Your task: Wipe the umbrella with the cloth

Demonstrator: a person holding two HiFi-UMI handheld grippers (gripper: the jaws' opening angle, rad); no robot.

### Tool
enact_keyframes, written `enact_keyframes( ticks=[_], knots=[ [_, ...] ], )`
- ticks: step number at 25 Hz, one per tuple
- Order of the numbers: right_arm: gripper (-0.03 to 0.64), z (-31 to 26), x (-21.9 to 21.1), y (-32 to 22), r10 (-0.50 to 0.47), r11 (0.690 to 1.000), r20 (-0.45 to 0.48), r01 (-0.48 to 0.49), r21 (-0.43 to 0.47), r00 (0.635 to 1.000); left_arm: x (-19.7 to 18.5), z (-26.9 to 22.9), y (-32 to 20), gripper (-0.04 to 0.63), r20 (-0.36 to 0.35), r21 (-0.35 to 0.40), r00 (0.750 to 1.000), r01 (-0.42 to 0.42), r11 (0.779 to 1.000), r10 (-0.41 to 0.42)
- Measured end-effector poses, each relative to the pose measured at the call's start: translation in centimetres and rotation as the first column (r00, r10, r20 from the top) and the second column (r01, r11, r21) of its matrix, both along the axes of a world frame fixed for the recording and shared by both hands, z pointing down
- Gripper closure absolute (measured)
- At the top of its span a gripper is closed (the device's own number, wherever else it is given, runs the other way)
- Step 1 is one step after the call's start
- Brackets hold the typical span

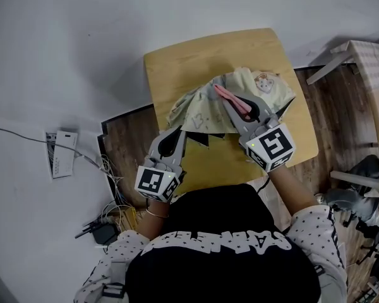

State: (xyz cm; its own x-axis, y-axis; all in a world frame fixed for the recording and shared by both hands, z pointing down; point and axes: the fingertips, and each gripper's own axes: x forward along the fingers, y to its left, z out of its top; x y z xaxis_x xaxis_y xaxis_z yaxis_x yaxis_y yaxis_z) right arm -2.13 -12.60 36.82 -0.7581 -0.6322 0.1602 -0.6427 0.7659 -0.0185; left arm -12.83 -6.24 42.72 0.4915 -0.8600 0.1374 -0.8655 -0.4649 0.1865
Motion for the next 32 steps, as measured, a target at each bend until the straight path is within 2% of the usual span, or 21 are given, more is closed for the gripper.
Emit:
enact_keyframes(
  ticks=[5, 12, 17, 25, 32],
  knots=[
    [0.583, 2.2, -2.6, -1.1, -0.047, 0.999, -0.086, 0.047, 0.000, 0.995, -0.7, -0.2, -0.2, 0.594, -0.051, 0.004, 0.999, 0.003, 1.000, -0.002],
    [0.583, 4.5, -5.2, 0.1, -0.151, 0.988, -0.138, 0.144, -0.056, 0.979, -0.9, -0.5, -0.2, 0.594, -0.100, 0.014, 0.995, -0.001, 1.000, 0.003],
    [0.583, 5.6, -6.1, 1.7, -0.220, 0.974, -0.172, 0.206, -0.096, 0.960, -1.2, -0.6, -0.1, 0.594, -0.110, 0.005, 0.994, 0.011, 1.000, -0.010],
    [0.583, 6.0, -7.6, 4.6, -0.314, 0.947, -0.157, 0.298, -0.116, 0.936, -1.3, -0.7, -0.2, 0.594, -0.112, 0.017, 0.994, 0.012, 1.000, -0.010],
    [0.583, 6.1, -7.6, 6.5, -0.343, 0.935, -0.143, 0.322, -0.147, 0.929, -1.4, -0.8, -0.1, 0.594, -0.111, 0.019, 0.994, 0.010, 1.000, -0.008]
  ],
)
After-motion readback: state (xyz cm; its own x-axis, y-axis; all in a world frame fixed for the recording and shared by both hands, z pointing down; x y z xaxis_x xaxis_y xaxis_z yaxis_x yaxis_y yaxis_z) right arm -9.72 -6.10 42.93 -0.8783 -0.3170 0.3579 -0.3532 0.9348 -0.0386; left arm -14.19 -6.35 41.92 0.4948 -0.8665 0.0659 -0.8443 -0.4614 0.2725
